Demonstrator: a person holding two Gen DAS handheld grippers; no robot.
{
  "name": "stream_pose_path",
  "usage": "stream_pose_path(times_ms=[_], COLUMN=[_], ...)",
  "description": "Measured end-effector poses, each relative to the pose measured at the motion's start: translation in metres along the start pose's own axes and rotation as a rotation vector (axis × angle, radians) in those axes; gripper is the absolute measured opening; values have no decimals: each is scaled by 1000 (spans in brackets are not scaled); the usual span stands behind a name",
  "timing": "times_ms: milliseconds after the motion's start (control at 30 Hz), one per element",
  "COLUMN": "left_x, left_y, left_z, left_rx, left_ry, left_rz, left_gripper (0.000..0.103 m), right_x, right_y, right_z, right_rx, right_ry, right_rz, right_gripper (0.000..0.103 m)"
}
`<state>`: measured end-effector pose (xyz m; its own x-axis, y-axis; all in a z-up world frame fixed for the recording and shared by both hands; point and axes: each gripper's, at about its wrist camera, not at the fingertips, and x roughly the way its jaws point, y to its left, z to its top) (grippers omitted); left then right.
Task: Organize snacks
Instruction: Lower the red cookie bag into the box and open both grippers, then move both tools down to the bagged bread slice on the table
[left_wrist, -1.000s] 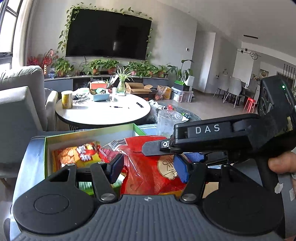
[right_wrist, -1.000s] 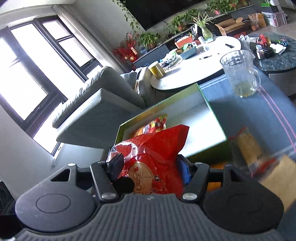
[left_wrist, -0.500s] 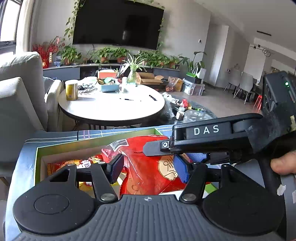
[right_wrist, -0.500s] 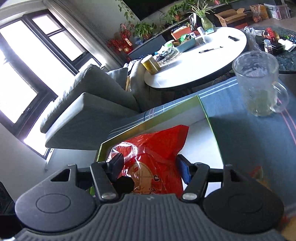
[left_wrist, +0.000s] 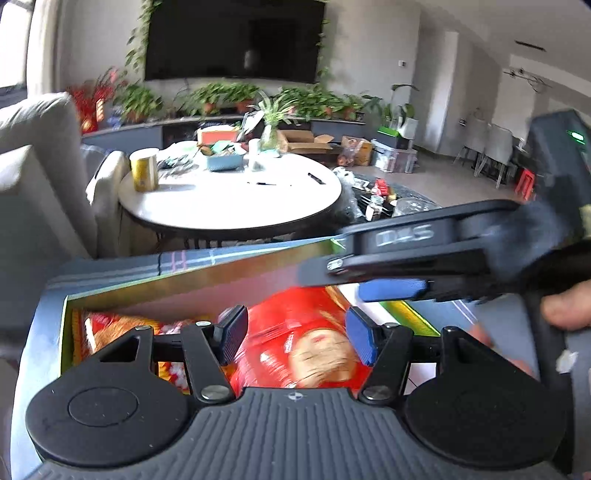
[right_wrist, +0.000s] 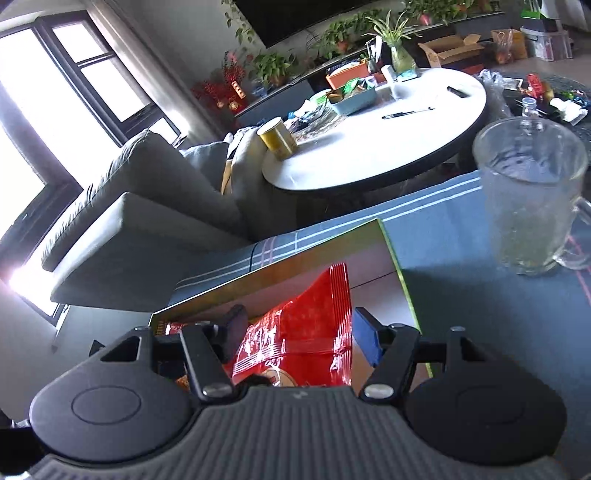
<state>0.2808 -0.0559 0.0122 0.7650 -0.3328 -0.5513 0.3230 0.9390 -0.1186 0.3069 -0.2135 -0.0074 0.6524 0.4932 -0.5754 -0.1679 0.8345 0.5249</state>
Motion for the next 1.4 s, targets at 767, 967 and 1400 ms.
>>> stream_pose_path(times_ms=[767,967,1400], left_x=[-84,-79,-57], left_y=[-51,-76,-131], left_z=[-47,-69,-98], left_rx=[3,9,104], left_ry=[46,130,257], left_rz=[-60,-107,-173], left_gripper=[62,62,65], right_x=[-102,-107,-111], right_y=[-29,-64,-108], right_z=[-52,-71,-90], right_rx=[-41,-8,71], right_ry=[23,68,55], right_rz=[-110,-204,-252], right_gripper=[73,78,88])
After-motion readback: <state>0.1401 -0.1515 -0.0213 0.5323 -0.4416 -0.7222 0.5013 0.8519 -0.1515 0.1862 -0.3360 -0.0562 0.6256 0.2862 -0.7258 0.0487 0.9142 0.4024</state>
